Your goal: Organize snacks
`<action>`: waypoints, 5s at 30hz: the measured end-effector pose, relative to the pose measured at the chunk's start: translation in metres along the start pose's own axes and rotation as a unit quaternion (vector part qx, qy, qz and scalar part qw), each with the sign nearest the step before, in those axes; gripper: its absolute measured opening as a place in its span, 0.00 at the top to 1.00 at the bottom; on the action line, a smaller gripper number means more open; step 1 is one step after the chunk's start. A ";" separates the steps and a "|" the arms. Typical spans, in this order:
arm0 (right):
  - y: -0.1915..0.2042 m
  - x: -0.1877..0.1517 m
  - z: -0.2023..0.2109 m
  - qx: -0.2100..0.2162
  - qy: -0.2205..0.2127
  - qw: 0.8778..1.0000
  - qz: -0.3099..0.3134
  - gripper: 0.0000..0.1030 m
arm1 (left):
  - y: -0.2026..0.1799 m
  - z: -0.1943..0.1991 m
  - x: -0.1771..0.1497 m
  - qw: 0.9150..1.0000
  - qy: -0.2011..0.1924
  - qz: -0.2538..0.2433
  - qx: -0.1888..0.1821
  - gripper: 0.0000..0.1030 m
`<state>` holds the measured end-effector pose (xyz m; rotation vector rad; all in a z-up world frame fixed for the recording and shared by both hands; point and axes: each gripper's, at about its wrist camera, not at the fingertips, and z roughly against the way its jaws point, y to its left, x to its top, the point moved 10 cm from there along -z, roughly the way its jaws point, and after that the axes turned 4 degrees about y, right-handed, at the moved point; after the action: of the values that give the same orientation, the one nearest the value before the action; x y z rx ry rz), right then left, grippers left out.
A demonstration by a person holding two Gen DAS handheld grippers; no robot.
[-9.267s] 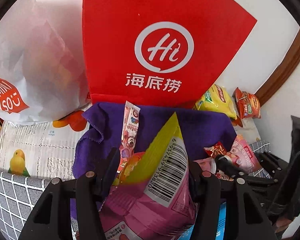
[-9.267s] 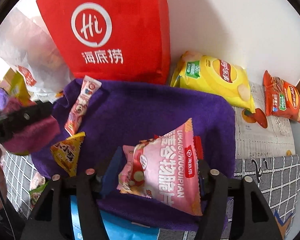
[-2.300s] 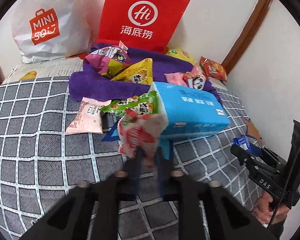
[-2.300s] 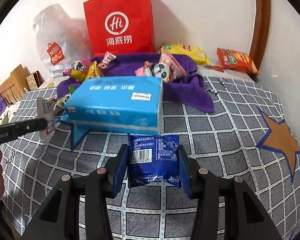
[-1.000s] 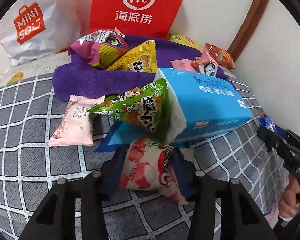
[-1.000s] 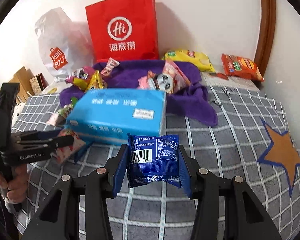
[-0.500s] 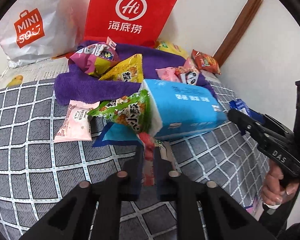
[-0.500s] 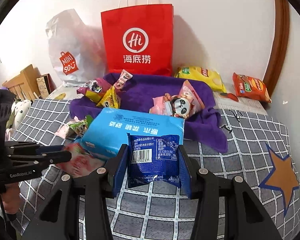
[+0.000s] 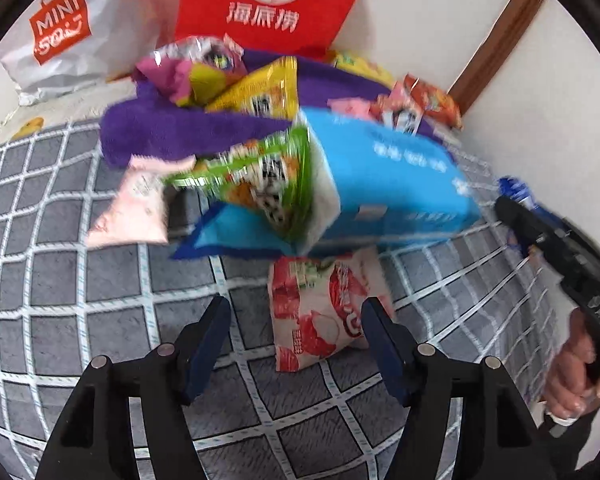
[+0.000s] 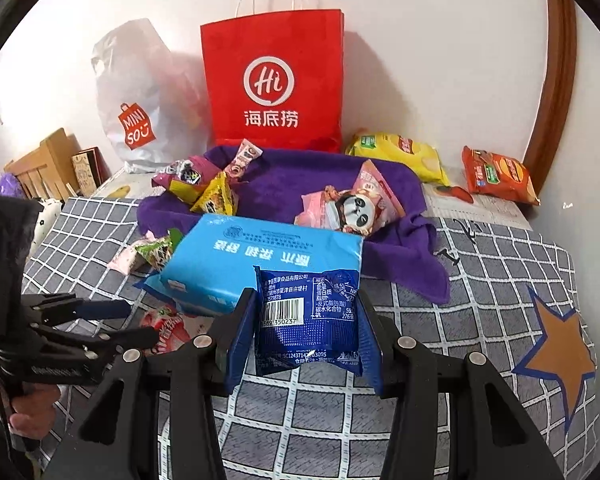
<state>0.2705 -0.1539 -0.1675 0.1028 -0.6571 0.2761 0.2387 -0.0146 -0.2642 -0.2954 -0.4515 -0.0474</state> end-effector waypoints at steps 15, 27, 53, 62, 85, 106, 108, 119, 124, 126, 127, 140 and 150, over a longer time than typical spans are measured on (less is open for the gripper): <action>-0.018 0.005 0.006 0.005 -0.018 1.000 -0.010 0.54 | -0.035 -0.003 -0.006 0.996 -0.013 -0.079 0.038 0.80; -0.019 0.018 0.017 0.010 -0.035 0.999 -0.011 0.54 | -0.042 0.055 0.009 0.997 -0.048 -0.065 -0.001 0.80; -0.021 0.101 0.019 0.003 -0.036 0.999 -0.003 0.54 | -0.057 0.093 0.128 0.992 -0.109 -0.067 0.013 0.80; -0.022 0.132 -0.006 0.001 -0.033 0.999 0.000 0.54 | -0.046 0.084 0.165 0.992 -0.112 -0.060 0.021 0.80; -0.025 0.164 -0.105 0.023 0.011 1.000 0.000 0.53 | -0.004 0.014 0.217 0.996 -0.079 -0.040 0.030 0.79; -0.027 0.134 -0.149 -0.001 0.087 0.995 0.042 0.50 | 0.018 -0.035 0.205 0.999 -0.006 -0.018 0.043 0.79; -0.027 0.134 -0.150 -0.001 0.089 0.995 0.040 0.50 | 0.019 -0.037 0.204 0.999 -0.004 -0.017 0.044 0.79; -0.027 0.136 -0.147 0.000 0.083 0.996 0.036 0.46 | 0.020 -0.042 0.203 0.999 0.007 -0.011 0.038 0.78; -0.027 0.141 -0.140 0.000 0.068 0.997 0.036 0.44 | 0.020 -0.041 0.203 0.999 0.007 -0.008 0.032 0.76; -0.027 0.143 -0.137 0.000 0.063 0.997 0.032 0.38 | 0.019 -0.040 0.204 1.000 0.006 -0.006 0.027 0.76; -0.028 0.145 -0.135 0.001 0.061 0.998 0.027 0.34 | 0.018 -0.038 0.204 1.000 0.003 -0.005 0.022 0.76; -0.031 0.164 -0.091 -0.001 0.008 1.000 0.002 0.34 | 0.011 0.005 0.217 0.999 -0.053 -0.007 0.007 0.53; -0.021 0.150 -0.051 0.002 -0.001 1.000 -0.007 0.34 | 0.006 0.054 0.215 0.996 -0.085 -0.010 0.006 0.48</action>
<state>0.4198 -0.1319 -0.1152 0.1108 -0.6586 0.2638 0.4100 0.0113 -0.1251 -0.2852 -0.6234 -0.0396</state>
